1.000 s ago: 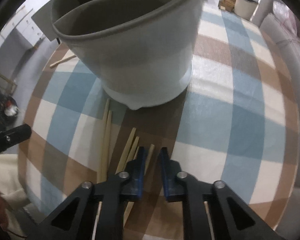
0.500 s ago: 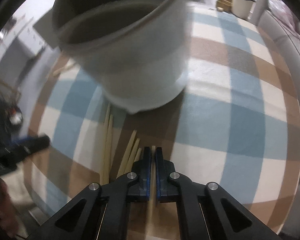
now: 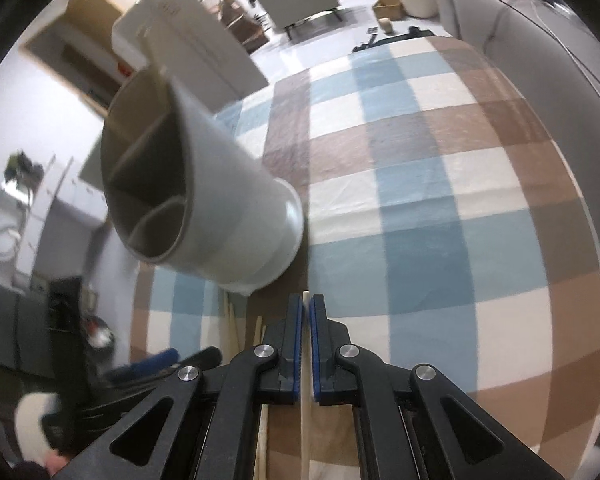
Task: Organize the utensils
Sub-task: 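Close the right tool on one wooden chopstick, then lift the stick with the right tool while the left tool grasps a stick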
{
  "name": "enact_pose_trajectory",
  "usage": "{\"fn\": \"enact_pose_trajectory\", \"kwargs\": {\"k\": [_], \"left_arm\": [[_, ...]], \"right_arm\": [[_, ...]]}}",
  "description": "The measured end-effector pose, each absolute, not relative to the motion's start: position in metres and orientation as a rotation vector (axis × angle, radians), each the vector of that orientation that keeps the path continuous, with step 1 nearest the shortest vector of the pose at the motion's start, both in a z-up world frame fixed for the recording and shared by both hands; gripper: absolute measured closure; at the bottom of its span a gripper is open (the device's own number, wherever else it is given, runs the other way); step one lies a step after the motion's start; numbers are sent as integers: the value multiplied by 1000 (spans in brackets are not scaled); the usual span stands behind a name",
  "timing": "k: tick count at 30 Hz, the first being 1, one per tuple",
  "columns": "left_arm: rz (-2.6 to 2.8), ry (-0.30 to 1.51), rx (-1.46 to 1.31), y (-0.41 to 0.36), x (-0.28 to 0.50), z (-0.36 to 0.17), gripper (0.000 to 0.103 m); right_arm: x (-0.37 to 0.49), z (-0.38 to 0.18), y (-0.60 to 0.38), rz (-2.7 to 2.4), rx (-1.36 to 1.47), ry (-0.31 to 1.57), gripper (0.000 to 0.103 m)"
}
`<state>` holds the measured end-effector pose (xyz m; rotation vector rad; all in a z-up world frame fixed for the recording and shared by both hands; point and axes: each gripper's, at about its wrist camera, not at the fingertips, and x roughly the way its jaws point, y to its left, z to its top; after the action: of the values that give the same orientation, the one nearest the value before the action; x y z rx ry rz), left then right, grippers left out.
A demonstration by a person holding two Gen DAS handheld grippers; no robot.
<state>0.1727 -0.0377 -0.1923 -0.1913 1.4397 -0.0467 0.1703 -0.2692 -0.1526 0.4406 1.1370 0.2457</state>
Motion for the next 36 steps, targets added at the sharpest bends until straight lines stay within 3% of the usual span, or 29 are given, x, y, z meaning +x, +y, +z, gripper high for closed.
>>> {"fn": "enact_pose_trajectory", "kwargs": {"k": [36], "left_arm": [[55,1458,-65,-59,175,-200,27]], "right_arm": [[167,-134,-290,239,538,1074,100]]}}
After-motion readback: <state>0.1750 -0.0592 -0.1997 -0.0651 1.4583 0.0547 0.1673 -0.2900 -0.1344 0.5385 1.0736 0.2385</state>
